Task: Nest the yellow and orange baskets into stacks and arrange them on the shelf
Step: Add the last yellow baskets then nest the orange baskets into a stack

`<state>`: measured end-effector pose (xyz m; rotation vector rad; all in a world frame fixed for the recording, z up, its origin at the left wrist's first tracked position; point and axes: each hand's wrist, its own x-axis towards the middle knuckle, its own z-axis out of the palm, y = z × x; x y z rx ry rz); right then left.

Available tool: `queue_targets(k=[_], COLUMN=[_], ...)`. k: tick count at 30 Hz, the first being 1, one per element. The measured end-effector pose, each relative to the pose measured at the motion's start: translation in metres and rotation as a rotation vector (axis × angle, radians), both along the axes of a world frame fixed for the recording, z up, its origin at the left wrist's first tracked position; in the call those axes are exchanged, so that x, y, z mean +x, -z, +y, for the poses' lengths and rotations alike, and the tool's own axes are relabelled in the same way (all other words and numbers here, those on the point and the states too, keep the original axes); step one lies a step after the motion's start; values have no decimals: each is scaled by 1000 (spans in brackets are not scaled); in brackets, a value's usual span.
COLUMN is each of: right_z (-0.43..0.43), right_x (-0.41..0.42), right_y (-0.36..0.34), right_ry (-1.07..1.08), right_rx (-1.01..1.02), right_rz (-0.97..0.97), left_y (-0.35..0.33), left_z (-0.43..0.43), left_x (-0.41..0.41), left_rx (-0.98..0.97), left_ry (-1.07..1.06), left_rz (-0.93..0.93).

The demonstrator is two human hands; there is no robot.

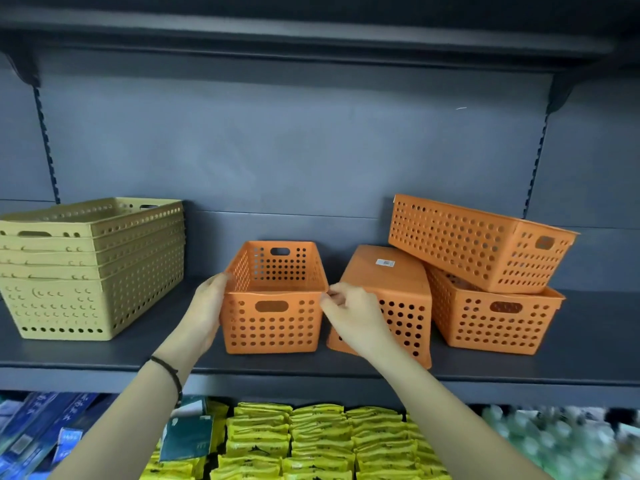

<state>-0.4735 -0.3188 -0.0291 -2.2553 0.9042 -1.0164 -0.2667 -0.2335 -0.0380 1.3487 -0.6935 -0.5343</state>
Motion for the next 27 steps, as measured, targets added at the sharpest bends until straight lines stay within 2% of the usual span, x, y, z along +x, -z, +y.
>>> queue_targets(k=[4,7,9,14,18,22,27], right_z=[-1,-7,-15,-49,-80,-102,-104], right_x=[-20,-42,-61,-107,-134,-146,-145], right_y=[-1,-3,-11,-32,-40,-39,-38], right_ry=[86,197,276,611,795,809,701], right_rx=[-230,-521,-622,-670,-592,-519,-635], right_rz=[-19,-170,-251,-263,-189,-184,-181], left_y=[-1,-4,-5,-8,-10,-9,-8], left_z=[-6,-5,-3,-3,-2,-1,3], left_x=[-8,-15,-21,-39,-45,-44,-45], left_rx=[12,29,36,0,-6,-15,-54], left_ry=[-106,-207,-221,-203,-178,-141,-84], left_rz=[-199,-344,-360,-343,-324,-301,-266])
